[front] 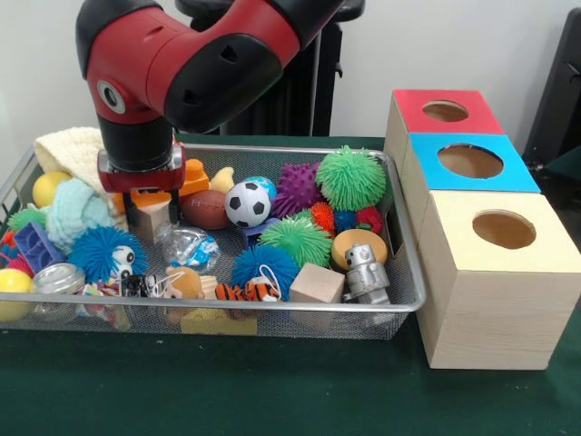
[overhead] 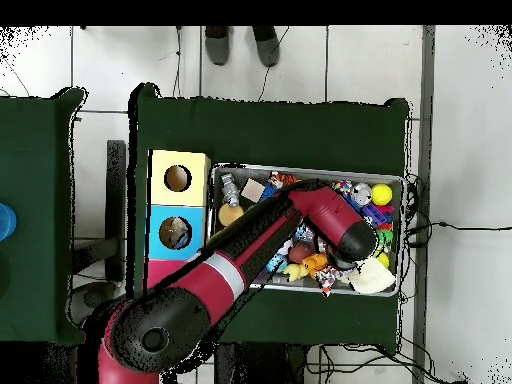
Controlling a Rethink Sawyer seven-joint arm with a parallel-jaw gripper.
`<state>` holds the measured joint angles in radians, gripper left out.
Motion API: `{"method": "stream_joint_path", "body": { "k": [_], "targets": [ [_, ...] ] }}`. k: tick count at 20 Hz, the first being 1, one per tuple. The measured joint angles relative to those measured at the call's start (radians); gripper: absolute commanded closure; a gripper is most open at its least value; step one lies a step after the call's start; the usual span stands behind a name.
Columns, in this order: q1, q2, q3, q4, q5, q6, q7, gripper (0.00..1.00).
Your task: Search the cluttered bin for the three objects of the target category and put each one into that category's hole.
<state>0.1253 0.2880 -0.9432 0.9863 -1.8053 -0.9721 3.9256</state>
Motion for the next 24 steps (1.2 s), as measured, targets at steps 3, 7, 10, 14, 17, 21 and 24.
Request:
{"method": "stream_joint_path", "body": {
  "k": [3,7,10,14,17,21,24],
  "targets": [
    [-0.002,0.000,0.004,0.000,0.000,0.000,-0.005,0.00],
    [-0.005,0.001,0.010,0.000,0.000,0.002,-0.020,0.00],
    [-0.005,0.001,0.012,0.000,0.000,0.002,-0.037,0.00],
    [-0.005,0.001,0.013,0.000,-0.001,0.002,-0.061,0.00],
    [-0.004,0.002,0.014,0.000,-0.001,0.006,-0.075,0.00],
    [0.006,0.006,0.014,0.000,-0.001,0.046,-0.095,0.00],
    [0.010,0.010,0.014,0.000,-0.001,0.068,-0.099,0.00]
  ]
}}
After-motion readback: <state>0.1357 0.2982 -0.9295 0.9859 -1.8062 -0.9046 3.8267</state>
